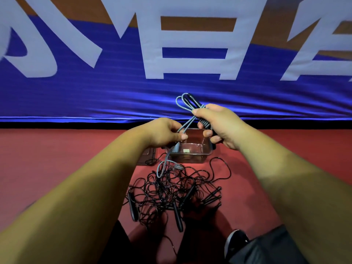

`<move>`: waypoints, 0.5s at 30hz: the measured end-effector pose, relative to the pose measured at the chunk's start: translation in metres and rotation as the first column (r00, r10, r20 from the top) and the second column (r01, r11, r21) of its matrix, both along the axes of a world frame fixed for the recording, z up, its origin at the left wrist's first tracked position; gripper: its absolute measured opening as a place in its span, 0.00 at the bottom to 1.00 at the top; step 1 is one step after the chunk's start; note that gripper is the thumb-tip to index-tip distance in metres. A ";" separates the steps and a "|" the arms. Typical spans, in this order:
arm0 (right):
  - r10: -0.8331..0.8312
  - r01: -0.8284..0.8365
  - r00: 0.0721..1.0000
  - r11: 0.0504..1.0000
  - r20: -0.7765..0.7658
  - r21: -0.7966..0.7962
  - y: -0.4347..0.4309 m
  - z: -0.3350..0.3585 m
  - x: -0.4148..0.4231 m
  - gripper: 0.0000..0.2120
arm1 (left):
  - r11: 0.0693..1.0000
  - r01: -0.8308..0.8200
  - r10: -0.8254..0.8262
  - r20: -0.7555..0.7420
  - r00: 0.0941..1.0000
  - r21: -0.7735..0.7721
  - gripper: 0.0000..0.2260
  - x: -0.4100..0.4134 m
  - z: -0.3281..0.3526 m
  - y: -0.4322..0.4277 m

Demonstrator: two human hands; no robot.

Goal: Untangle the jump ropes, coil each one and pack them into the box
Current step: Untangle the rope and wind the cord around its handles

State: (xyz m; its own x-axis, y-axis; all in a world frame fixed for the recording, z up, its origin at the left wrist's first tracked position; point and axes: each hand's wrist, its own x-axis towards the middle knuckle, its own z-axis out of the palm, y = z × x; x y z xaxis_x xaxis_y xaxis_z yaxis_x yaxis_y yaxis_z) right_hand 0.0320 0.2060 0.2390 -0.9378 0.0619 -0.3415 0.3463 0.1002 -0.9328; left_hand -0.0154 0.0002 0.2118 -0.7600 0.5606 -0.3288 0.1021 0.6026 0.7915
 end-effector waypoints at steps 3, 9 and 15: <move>-0.011 0.011 1.000 1.000 -0.013 0.016 0.000 0.001 0.000 0.08 | 1.000 0.008 -0.009 -0.018 1.000 -0.011 0.09 0.000 0.006 -0.007; -0.023 0.025 0.999 0.998 -0.033 0.059 0.003 0.003 -0.001 0.07 | 0.997 0.046 -0.047 0.012 0.999 0.057 0.08 -0.002 0.007 -0.012; 0.020 -0.021 1.000 0.999 -0.019 -0.043 -0.001 0.002 0.002 0.07 | 0.990 0.092 -0.101 0.088 0.991 0.103 0.11 -0.002 0.005 -0.014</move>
State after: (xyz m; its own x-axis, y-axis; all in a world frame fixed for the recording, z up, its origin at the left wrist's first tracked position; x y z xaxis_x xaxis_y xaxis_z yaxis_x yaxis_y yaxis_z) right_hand 0.0345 0.2054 0.2410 -0.9449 0.0286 -0.3262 0.3274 0.0666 -0.9425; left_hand -0.0173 -0.0140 0.2173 -0.6696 0.6630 -0.3346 0.0793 0.5118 0.8554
